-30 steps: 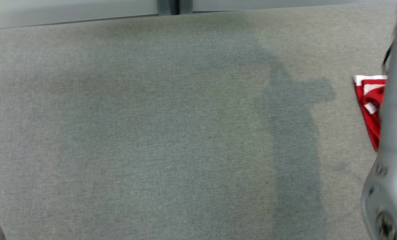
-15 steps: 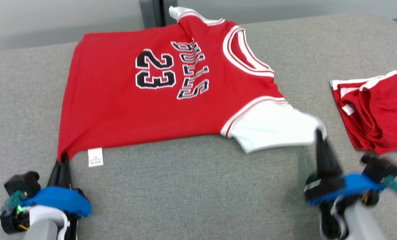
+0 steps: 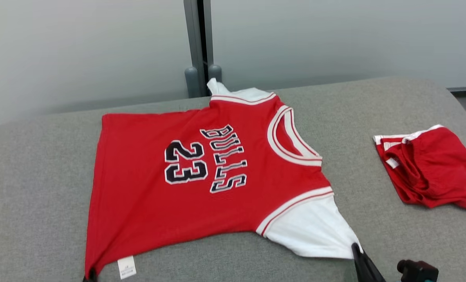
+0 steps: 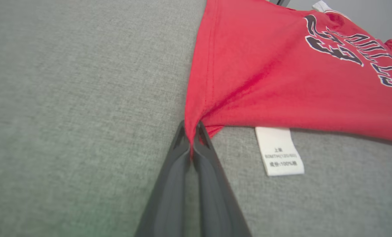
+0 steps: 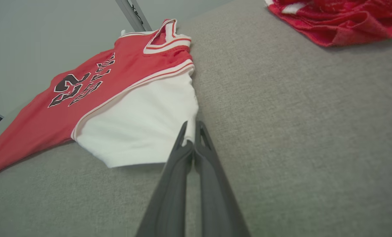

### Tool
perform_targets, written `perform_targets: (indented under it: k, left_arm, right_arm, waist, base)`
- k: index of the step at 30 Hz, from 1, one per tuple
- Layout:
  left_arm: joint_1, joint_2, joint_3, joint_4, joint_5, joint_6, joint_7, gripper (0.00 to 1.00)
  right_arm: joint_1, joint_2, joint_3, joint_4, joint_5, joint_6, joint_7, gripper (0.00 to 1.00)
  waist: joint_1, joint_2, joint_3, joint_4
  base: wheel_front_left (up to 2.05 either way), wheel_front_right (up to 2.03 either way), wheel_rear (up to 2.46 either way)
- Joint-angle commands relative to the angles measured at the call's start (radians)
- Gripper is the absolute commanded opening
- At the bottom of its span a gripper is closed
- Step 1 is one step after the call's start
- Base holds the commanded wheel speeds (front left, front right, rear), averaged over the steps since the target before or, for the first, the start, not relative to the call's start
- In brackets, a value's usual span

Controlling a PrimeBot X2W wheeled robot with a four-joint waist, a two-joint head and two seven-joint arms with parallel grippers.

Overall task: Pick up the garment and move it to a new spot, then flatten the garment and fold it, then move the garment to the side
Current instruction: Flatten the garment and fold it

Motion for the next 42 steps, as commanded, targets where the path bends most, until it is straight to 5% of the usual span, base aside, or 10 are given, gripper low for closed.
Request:
perform_targets:
  k: [1,18,27,42]
  left_arm:
    - [0.049,-0.006,0.022,0.008,0.012,0.012,0.004,0.00]
    - [0.136,-0.045,0.104,-0.114,0.079,0.000,0.002,0.00]
    - [0.016,-0.038,0.025,-0.191,0.093,-0.008,0.001,0.00]
    - [-0.215,0.067,-0.076,-0.115,0.008,-0.008,0.001,0.00]
  right_arm:
    - [0.042,-0.007,-0.005,0.007,-0.001,0.000,-0.005,0.00]
    - [0.155,-0.007,-0.017,-0.065,-0.015,0.000,-0.005,0.00]
    - [-0.026,-0.007,-0.028,-0.110,-0.014,0.000,-0.005,0.00]
    - [-0.348,-0.006,-0.088,-0.018,-0.081,0.000,-0.004,0.00]
  waist:
    - [0.0002,0.0004,-0.039,-0.012]
    - [0.0002,0.0004,-0.097,0.005]
    - [0.0002,0.0004,-0.044,0.029]
    - [0.0002,0.0004,0.126,0.067]
  base:
    - [0.00,0.00,0.00]
    - [0.00,0.00,0.00]
    - [0.00,0.00,0.00]
    - [0.00,0.00,0.00]
